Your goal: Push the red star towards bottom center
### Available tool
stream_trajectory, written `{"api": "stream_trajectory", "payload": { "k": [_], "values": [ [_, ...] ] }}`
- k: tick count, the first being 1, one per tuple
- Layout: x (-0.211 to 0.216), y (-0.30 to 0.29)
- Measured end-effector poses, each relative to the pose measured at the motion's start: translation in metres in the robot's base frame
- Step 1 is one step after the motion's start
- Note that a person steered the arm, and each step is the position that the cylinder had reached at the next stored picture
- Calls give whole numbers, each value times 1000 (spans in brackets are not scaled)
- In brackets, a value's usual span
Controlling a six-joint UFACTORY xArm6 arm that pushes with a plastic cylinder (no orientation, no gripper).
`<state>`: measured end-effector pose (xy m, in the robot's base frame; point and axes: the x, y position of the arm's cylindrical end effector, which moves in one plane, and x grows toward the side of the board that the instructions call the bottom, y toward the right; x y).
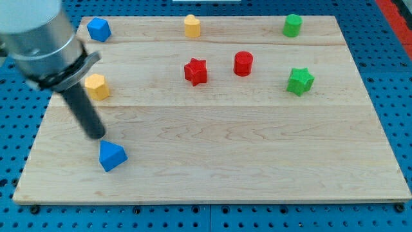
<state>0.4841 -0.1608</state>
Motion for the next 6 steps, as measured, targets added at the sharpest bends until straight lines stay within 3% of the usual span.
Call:
{"api": "stream_trajectory", "payload": {
  "k": [1,2,3,4,6],
  "values": [
    [-54,119],
    [-100,179],
    [-144,179],
    [-146,118],
    [-56,131]
  ]
}}
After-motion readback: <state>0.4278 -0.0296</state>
